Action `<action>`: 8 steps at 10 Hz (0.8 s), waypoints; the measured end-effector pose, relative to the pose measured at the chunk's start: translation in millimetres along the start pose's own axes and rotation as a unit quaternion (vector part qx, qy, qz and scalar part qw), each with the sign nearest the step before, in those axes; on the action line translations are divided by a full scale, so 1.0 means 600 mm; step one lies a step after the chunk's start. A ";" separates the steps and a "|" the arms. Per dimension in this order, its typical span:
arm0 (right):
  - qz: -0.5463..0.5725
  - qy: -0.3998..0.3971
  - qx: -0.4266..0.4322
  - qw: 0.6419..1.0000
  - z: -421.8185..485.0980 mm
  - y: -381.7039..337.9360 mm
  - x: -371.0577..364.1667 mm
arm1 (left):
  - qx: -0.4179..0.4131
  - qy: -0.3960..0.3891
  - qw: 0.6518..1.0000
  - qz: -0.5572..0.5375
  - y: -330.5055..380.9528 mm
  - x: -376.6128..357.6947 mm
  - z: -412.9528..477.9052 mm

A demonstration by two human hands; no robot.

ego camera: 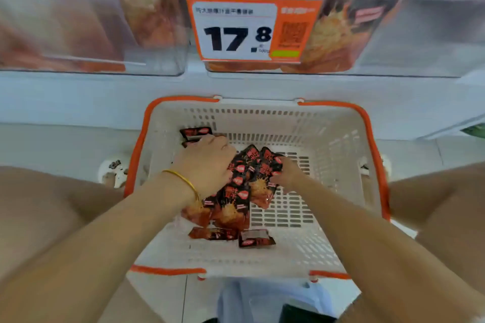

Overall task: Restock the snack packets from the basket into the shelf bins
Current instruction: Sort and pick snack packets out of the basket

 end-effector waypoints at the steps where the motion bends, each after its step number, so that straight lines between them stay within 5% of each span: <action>1: 0.009 -0.025 -0.052 0.998 0.040 0.043 -0.047 | -0.013 -0.067 0.998 0.007 0.008 -0.039 -0.002; 3: 0.005 -0.003 -0.093 0.996 0.068 0.076 -0.094 | -0.019 -0.133 0.991 0.007 0.025 -0.052 0.008; 4: -0.005 -0.054 -0.156 0.986 0.052 0.104 -0.108 | -0.013 -0.147 0.989 0.003 0.023 -0.057 0.007; 6: -0.130 -0.060 -0.022 0.989 0.005 0.025 -0.015 | 0.016 -0.152 0.988 -0.033 0.024 -0.058 0.006; 8: -0.191 -0.057 0.185 0.962 -0.135 -0.154 0.141 | 0.069 -0.062 0.964 -0.249 0.053 -0.007 0.003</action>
Point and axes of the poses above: each hand's wrist, its own z-axis towards the middle knuckle, its own x-axis out of the back of the hand, y = z × x, the point moved 9 cm from there along z, towards the middle knuckle, and after that the axes turned 6 degrees about y, right-handed, at the moved point
